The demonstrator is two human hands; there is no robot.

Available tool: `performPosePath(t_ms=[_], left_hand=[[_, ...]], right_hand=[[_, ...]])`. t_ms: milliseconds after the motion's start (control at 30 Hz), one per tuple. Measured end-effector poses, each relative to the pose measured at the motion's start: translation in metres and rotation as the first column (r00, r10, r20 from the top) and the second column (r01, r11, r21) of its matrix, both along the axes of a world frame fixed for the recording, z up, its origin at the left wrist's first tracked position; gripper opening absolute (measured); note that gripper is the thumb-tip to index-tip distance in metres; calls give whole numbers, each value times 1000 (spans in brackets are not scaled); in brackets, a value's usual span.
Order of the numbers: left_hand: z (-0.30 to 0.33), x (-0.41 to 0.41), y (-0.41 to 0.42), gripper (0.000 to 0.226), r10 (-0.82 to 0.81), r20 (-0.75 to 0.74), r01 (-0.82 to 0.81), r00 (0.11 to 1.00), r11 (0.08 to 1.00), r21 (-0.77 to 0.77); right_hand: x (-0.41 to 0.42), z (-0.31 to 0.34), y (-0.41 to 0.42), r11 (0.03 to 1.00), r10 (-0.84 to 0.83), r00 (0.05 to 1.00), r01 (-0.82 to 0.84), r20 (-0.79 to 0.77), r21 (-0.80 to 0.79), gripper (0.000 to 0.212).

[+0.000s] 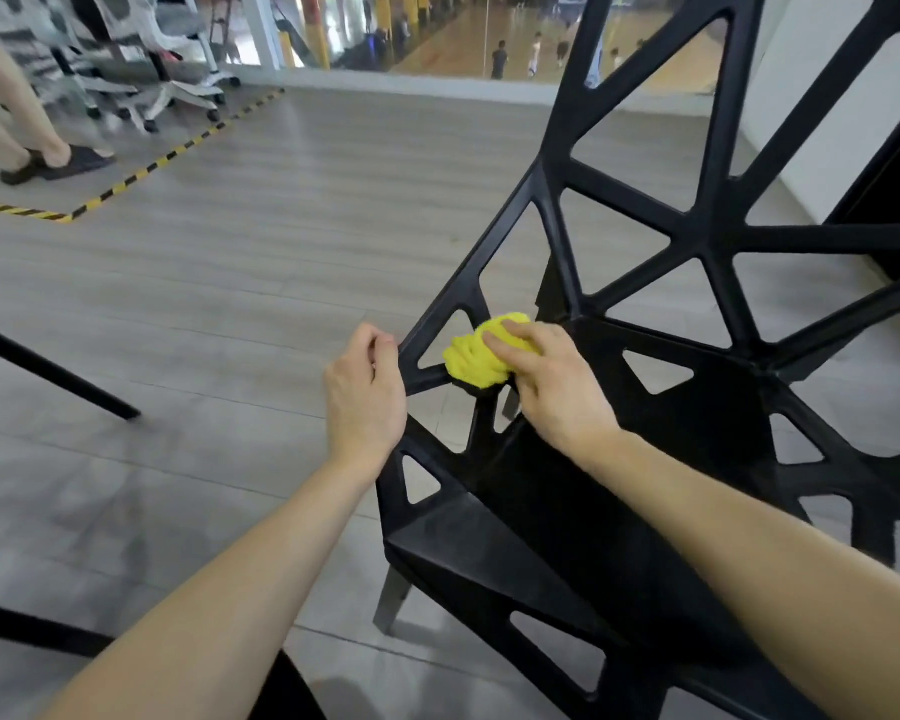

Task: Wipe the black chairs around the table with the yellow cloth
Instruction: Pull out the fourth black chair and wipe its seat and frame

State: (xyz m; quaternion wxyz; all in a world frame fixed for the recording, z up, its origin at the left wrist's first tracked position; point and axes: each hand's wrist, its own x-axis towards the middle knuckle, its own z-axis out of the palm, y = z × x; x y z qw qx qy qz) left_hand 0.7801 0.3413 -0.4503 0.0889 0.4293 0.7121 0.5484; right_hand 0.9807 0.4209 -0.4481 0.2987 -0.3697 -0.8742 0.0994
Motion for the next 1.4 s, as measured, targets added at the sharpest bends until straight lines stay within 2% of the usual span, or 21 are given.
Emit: performPosePath(t_ms=[67,167,233,300,367,400,467,533,567,667,700,767,833,900,933,1033,1133,1200,1233,1333,1400], left_hand=[[1,1,0,35,30,20,-30,999,1000,8],[0,1,1,41,57,45,-57,997,998,-3],[1,1,-1,40,104,89,-103,991,995,-7],[1,1,0,44,142,116,-144,983,990,10],[2,0,0,49,176,112,-178,978,984,7],[1,0,1,50,184,108,-185,977,983,-5],[1,3,-4,55,177,120,-177,977,984,-12],[0,6,-11,58,170,153,-167,974,986,-27],[-2,7,-14,55,166,149,-160,975,986,-50],[-14,2,-17,28,167,181,-142,969,980,-142],[-16,1,-16,26,178,209,-151,962,979,-141],[-12,4,-17,29,185,199,-166,962,980,-108],[-5,7,-16,46,162,170,-152,972,986,-69],[0,7,-12,54,166,201,-163,965,986,-32],[1,5,-8,53,173,211,-171,962,985,-30],[4,-5,11,47,197,162,-183,967,978,-98],[4,-15,26,45,211,121,-190,970,968,-164],[0,-17,25,40,157,52,-141,986,962,-234],[-3,-17,19,41,110,49,-96,993,969,-229],[-16,-16,-21,33,-36,266,87,963,980,-181],[-27,-13,-50,33,-144,451,242,881,956,-168]], right_hand=[[14,14,8,1000,10,998,-9,56,-14,52],[-28,68,33,970,-237,937,213,-257,-118,46],[-63,70,16,954,-299,908,289,-295,-79,50],[-67,36,-27,993,-104,981,111,-164,31,57],[-45,12,-56,985,163,987,-161,-15,59,57],[-37,15,-47,974,213,977,-215,30,67,56],[-32,28,-8,997,43,999,-41,-29,60,54],[-44,37,-2,983,-184,972,177,-149,-57,53],[-54,33,-18,986,-166,975,162,-145,-39,53],[-51,3,-73,978,183,983,-184,21,95,54],[-38,2,-63,963,232,968,-242,94,118,53],[-8,12,-13,968,96,965,-148,244,202,49],[24,17,30,984,-169,920,137,353,114,44],[32,11,33,939,-316,900,342,300,-34,46],[22,7,19,941,-306,913,332,268,-57,48],[-23,1,-38,993,-34,997,42,73,-111,57],[-40,10,-49,977,196,978,-188,73,-103,58],[-32,28,-28,983,166,982,-158,90,-91,52],[-27,39,-17,993,67,997,-63,47,-96,48],[-37,65,-3,962,-272,923,255,-273,-96,42],[-69,51,-20,993,-119,958,108,-261,-55,44]])
